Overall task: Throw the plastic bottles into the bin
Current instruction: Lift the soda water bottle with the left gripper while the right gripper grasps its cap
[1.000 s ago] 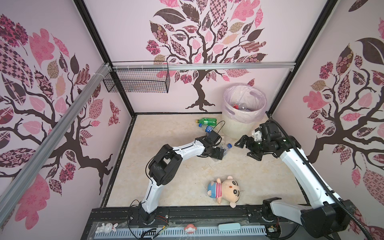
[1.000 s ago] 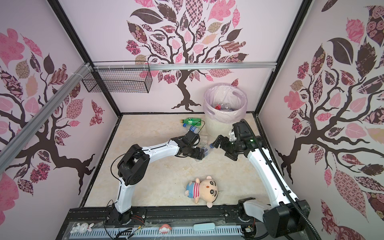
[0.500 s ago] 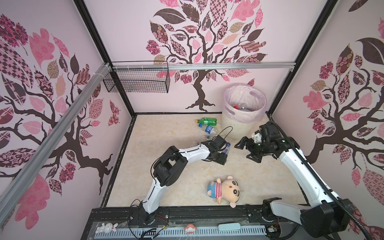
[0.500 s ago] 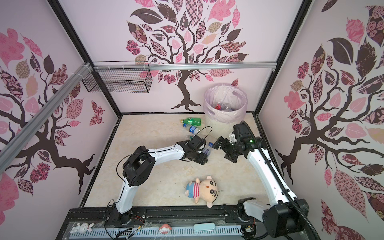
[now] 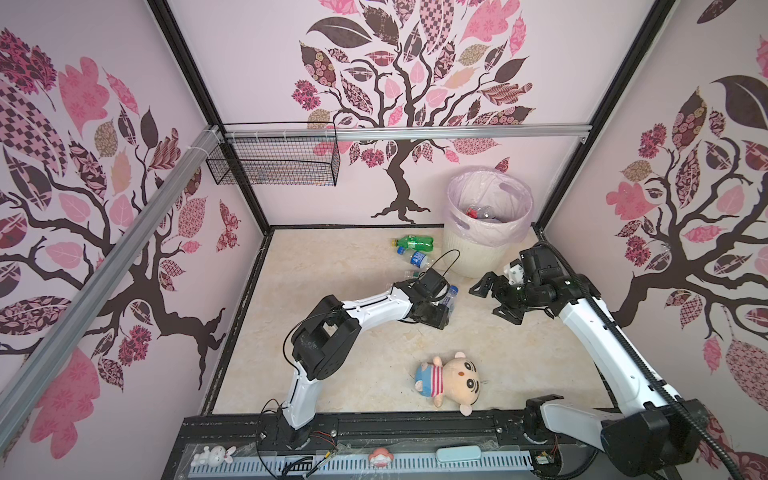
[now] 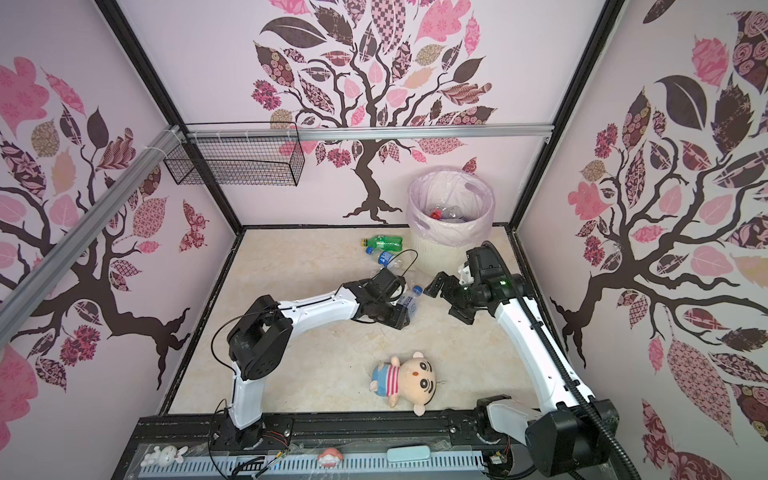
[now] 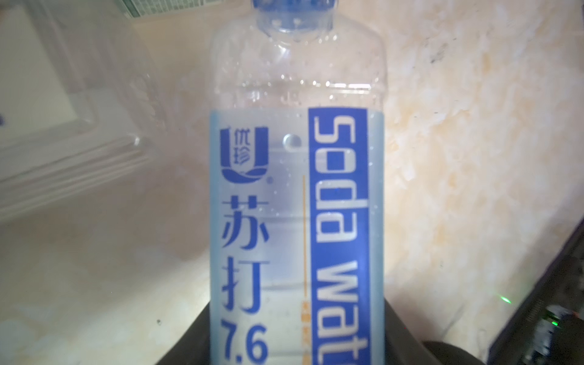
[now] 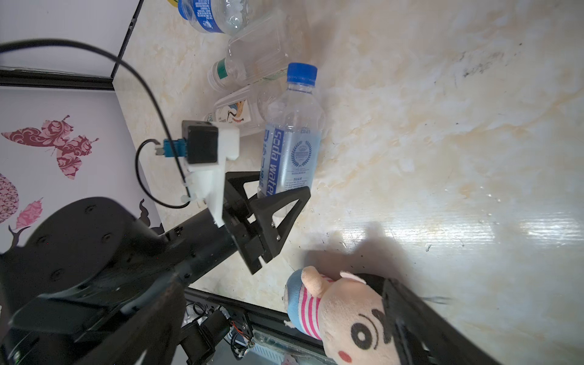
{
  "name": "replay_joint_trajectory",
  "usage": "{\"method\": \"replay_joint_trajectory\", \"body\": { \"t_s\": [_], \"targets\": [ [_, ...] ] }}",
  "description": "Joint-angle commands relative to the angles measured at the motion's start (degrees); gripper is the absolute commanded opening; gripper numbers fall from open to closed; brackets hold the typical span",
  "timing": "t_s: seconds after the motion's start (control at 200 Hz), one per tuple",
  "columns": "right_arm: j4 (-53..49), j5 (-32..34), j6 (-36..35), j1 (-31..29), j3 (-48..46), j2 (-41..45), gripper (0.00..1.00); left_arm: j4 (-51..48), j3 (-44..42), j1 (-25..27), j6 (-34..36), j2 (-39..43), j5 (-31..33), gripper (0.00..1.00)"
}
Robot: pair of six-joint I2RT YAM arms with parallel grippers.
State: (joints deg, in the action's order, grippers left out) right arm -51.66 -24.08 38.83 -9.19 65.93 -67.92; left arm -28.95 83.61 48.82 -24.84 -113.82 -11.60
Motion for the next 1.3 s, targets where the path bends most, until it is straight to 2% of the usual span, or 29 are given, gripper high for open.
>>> {"method": "replay_joint_trajectory", "body": {
  "t_s": [0.0, 0.39, 0.535, 0.84, 1.065, 1.29],
  "targets": [
    [-1.3, 1.1, 0.5, 0.4, 1.5, 1.9, 1.00, 0.4, -1.8, -0.4, -3.4, 5.2, -4.0, 0.52],
    [0.5, -2.2, 2.6, 0.4, 6.0, -0.4, 0.99, 7.7, -8.3, -0.8, -17.4, 17.5, -11.7, 0.51],
    [2.3, -4.9, 4.1, 0.3, 7.6, -1.7, 1.00, 9.5, -9.7, -0.8, -21.2, 20.6, -12.4, 0.51],
    [10.0, -4.3, 7.8, -6.1, 7.2, -4.4, 0.99, 7.6, -6.7, -0.9, -22.4, 23.4, -12.0, 0.51],
    [12.7, -5.3, 8.1, -7.5, 7.0, -6.6, 0.94, 5.9, -4.7, -0.8, -22.6, 23.6, -12.0, 0.51],
    [13.6, -5.3, 7.3, -8.2, 6.9, -9.0, 0.84, 5.6, -3.0, -0.8, -23.2, 23.0, -11.6, 0.52]
  ]
}}
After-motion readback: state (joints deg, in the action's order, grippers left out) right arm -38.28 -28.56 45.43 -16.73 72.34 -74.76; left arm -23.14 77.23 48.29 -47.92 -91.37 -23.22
